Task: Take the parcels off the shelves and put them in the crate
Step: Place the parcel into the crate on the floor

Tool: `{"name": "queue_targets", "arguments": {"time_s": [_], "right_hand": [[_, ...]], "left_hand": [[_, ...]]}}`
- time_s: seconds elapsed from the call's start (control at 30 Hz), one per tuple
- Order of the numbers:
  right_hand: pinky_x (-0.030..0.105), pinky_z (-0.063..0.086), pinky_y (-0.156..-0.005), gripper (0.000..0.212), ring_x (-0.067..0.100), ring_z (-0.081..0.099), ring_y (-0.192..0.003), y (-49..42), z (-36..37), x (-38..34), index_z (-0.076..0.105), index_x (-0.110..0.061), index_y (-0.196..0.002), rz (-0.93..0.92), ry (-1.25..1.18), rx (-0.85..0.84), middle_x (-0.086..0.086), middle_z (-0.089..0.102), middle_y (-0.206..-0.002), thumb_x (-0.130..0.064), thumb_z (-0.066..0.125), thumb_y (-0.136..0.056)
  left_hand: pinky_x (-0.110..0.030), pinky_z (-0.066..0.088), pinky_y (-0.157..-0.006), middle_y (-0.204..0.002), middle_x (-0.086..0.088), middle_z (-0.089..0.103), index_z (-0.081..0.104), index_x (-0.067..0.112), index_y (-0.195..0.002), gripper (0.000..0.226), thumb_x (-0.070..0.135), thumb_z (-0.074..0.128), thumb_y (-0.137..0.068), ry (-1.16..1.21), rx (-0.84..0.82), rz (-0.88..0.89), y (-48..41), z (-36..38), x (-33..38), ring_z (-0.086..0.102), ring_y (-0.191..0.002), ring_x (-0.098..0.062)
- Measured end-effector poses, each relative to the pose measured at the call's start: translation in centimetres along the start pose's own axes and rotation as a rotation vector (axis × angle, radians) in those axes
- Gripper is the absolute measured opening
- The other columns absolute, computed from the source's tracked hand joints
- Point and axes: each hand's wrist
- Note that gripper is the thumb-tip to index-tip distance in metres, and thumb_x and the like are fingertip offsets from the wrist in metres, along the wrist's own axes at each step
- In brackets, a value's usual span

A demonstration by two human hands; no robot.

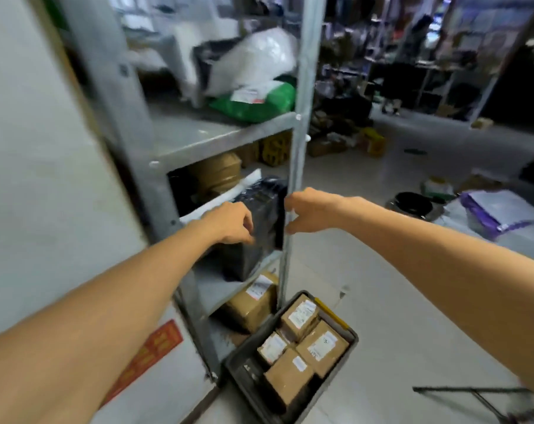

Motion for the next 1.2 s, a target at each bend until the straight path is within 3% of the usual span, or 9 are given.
{"name": "queue_targets", "arguments": {"time_s": [0.07,0.23,0.37,0.53,0.6,0.67,0.9,1.07,1.2], "right_hand": [[0.031,0.046,-0.070,0.043,0.029,0.059,-0.092,-0.4,-1.7,-4.7,0.060,-0.007,-0.114,-0.113,0.080,0.004,0.013,0.064,-0.109,-0.038,0.065,-0.084],[0.038,0.048,-0.091,0.056,0.028,0.056,-0.108,-0.1,-4.4,-18.1,0.052,-0.017,-0.128,-0.358,0.144,0.002,0.006,0.056,-0.121,-0.043,0.068,-0.081],[0.039,0.047,-0.092,0.057,0.023,0.054,-0.103,2.4,-5.2,-29.6,0.048,-0.019,-0.129,-0.545,0.108,0.028,0.001,0.051,-0.118,-0.044,0.068,-0.082],[0.042,0.048,-0.094,0.059,0.026,0.055,-0.110,7.7,-6.9,-41.9,0.046,-0.017,-0.134,-0.808,0.156,0.039,0.005,0.052,-0.127,-0.044,0.066,-0.085],[0.037,0.050,-0.088,0.056,0.027,0.057,-0.106,10.4,-7.7,-46.2,0.052,-0.012,-0.129,-0.929,0.172,0.075,0.009,0.057,-0.122,-0.043,0.066,-0.085],[0.034,0.050,-0.079,0.051,0.027,0.059,-0.099,13.2,-8.1,-50.5,0.057,-0.007,-0.122,-1.047,0.196,0.106,0.011,0.061,-0.112,-0.041,0.067,-0.085],[0.039,0.052,-0.088,0.054,0.025,0.058,-0.103,23.4,-9.4,-63.4,0.053,-0.017,-0.126,-1.396,0.145,0.118,0.007,0.054,-0.119,-0.042,0.070,-0.082],[0.031,0.047,-0.081,0.056,0.021,0.053,-0.102,32.2,-11.9,-69.7,0.048,-0.022,-0.130,-1.646,0.065,0.126,0.000,0.045,-0.114,-0.045,0.068,-0.083],[0.043,0.052,-0.088,0.048,0.023,0.059,-0.100,39.2,-13.3,-72.7,0.053,-0.017,-0.123,-1.837,0.046,0.123,0.003,0.056,-0.115,-0.041,0.068,-0.083]], "left_hand": [[-0.036,0.054,-0.086,-0.102,-0.002,0.071,0.072,0.025,-0.098,0.029,0.034,0.078,-0.071,0.013,0.061,-0.096,4.5,-1.8,-3.3,0.065,-0.094,-0.021],[-0.033,0.053,-0.085,-0.103,0.002,0.069,0.069,0.029,-0.098,0.028,0.035,0.078,-0.072,0.080,0.173,-0.356,17.6,-4.3,-10.7,0.064,-0.093,-0.019],[-0.037,0.053,-0.090,-0.104,-0.001,0.068,0.065,0.029,-0.087,0.018,0.032,0.078,-0.074,0.169,0.230,-0.550,28.2,-4.3,-14.7,0.065,-0.095,-0.020],[-0.038,0.053,-0.091,-0.106,0.002,0.066,0.068,0.027,-0.092,0.022,0.037,0.077,-0.074,0.195,0.368,-0.797,42.0,-5.7,-17.7,0.062,-0.097,-0.019],[-0.040,0.054,-0.089,-0.105,0.000,0.064,0.069,0.028,-0.090,0.024,0.041,0.077,-0.072,0.195,0.414,-0.882,47.8,-6.5,-18.1,0.062,-0.096,-0.020],[-0.041,0.054,-0.088,-0.105,-0.001,0.063,0.067,0.029,-0.089,0.025,0.042,0.078,-0.071,0.202,0.445,-0.970,53.6,-7.3,-18.0,0.063,-0.095,-0.022],[-0.036,0.057,-0.080,-0.104,-0.005,0.069,0.071,0.019,-0.101,0.032,0.036,0.075,-0.075,0.084,0.536,-1.342,71.5,-8.2,-13.8,0.066,-0.091,-0.021],[-0.038,0.051,-0.092,-0.116,0.000,0.063,0.069,0.019,-0.108,0.036,0.038,0.071,-0.078,-0.028,0.592,-1.618,82.1,-9.7,-8.6,0.060,-0.107,-0.021],[-0.036,0.050,-0.091,-0.119,0.000,0.063,0.069,0.024,-0.111,0.037,0.040,0.072,-0.078,-0.117,0.641,-1.785,88.1,-10.1,-4.1,0.059,-0.111,-0.023]]}}
Point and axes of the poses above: each hand's wrist, its own y-axis away from the middle knuckle, its own z-axis out of the palm, x = y × z
